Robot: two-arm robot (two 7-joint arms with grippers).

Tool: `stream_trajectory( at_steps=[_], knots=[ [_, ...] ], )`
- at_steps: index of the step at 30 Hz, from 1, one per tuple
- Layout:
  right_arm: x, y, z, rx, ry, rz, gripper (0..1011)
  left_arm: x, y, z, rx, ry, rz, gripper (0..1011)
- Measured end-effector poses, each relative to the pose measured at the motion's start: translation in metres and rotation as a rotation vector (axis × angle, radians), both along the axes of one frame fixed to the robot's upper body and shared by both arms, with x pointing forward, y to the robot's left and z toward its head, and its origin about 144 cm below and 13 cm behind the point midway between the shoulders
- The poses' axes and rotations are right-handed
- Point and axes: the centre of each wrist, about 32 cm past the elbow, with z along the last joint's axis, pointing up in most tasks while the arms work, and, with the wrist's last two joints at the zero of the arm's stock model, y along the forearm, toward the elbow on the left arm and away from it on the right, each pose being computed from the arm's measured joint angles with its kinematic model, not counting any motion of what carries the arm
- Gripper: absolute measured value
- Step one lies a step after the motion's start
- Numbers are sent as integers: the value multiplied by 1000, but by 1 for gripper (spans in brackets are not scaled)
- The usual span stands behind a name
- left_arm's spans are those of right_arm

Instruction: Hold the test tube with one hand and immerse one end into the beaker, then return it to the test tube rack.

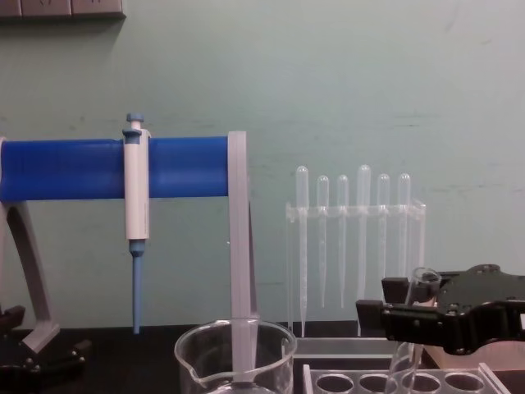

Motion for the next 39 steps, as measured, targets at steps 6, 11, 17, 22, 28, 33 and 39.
stream_trajectory(
  at_steps=[6,11,17,22,28,33,39],
  knots=[
    [-2,1,3,6,-14,-2,673,0,0,0,0,0,0,1000],
    [-9,0,16,35,-66,-8,846,0,0,0,0,0,0,1000],
    [-21,-4,32,91,-120,-56,1000,0,0,0,0,0,0,1000],
    [-32,-4,35,135,-146,-178,1003,0,0,0,0,0,0,1000],
    [-45,0,13,150,-151,-514,1002,0,0,0,0,0,0,1000],
    [-46,3,-15,105,-187,-717,1002,0,0,0,0,0,0,1000],
    [-43,5,-36,76,-204,-783,1003,0,0,0,0,0,0,1000]
  ],
)
